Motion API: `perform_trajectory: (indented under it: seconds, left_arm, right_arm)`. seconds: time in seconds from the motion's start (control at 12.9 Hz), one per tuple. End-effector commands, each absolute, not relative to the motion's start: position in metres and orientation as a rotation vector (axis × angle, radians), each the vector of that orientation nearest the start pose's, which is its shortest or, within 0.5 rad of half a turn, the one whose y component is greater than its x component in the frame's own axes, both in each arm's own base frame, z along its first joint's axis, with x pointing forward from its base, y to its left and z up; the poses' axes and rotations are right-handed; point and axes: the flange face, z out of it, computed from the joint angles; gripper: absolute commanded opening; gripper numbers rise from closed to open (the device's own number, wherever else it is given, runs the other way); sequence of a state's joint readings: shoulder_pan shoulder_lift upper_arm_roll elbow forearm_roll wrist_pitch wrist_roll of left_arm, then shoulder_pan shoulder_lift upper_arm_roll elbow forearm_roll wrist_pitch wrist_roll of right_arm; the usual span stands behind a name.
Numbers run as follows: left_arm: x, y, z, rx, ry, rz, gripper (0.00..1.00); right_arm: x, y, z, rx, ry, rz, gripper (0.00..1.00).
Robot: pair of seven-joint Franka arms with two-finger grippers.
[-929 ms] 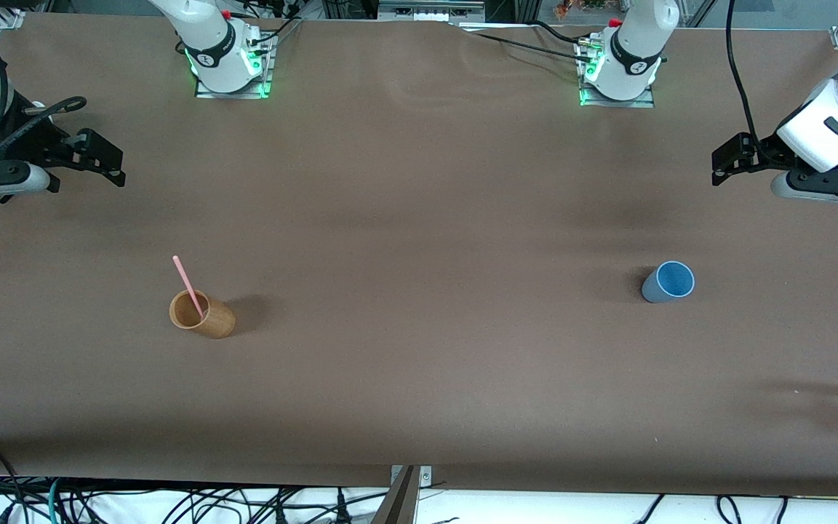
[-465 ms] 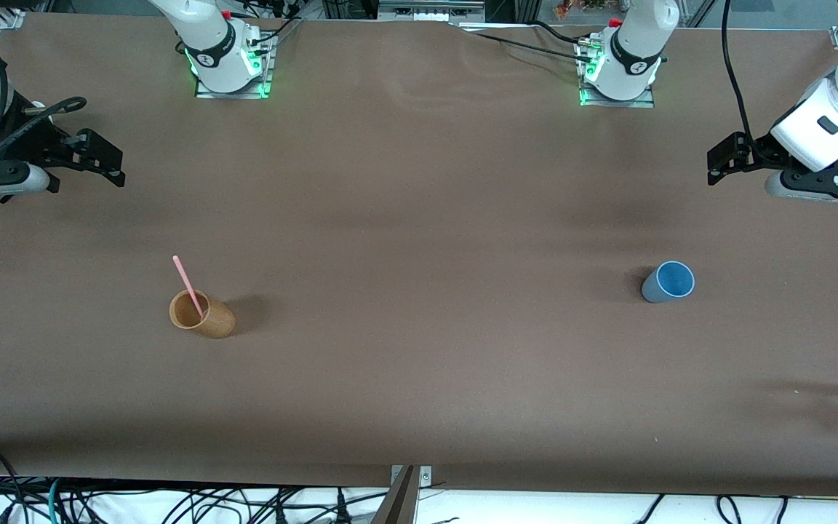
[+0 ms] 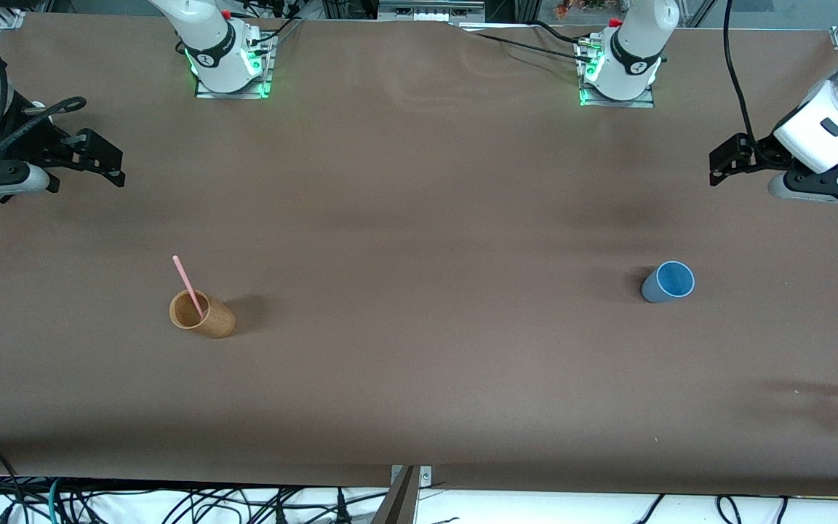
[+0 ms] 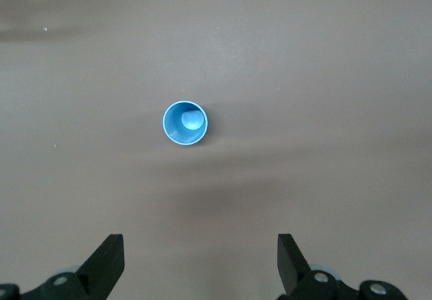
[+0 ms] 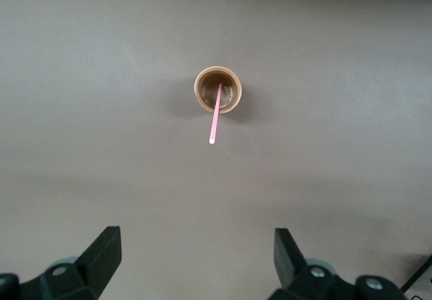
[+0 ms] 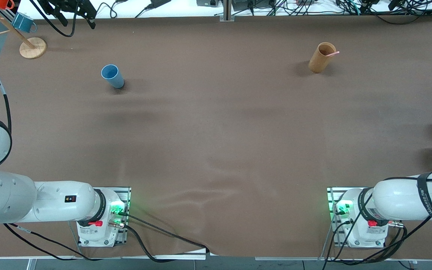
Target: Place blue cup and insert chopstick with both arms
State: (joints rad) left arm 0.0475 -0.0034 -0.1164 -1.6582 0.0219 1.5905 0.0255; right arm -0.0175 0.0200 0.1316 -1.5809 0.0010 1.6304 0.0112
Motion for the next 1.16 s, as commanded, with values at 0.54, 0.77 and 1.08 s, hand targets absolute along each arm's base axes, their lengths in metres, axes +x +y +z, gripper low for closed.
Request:
perform_trajectory:
  seconds: [0.54, 0.77, 1.08]
  left_arm:
    - [0.56, -0.033, 0.579, -3.138, 0.149, 0.142, 1.0]
    - [0.562, -0.033, 0.574, -3.138, 0.154, 0.156, 1.0]
    - [0.564, -0.032, 0.569, -3.136, 0.159, 0.166, 1.0]
  right_arm:
    - [0.563, 0.065, 0.616, -3.148, -0.143, -0.055, 1.0]
    - [0.563, 0.065, 0.616, -3.148, -0.143, -0.052, 1.0]
    - [0.563, 0.065, 0.616, -3.148, -0.143, -0.052, 1.0]
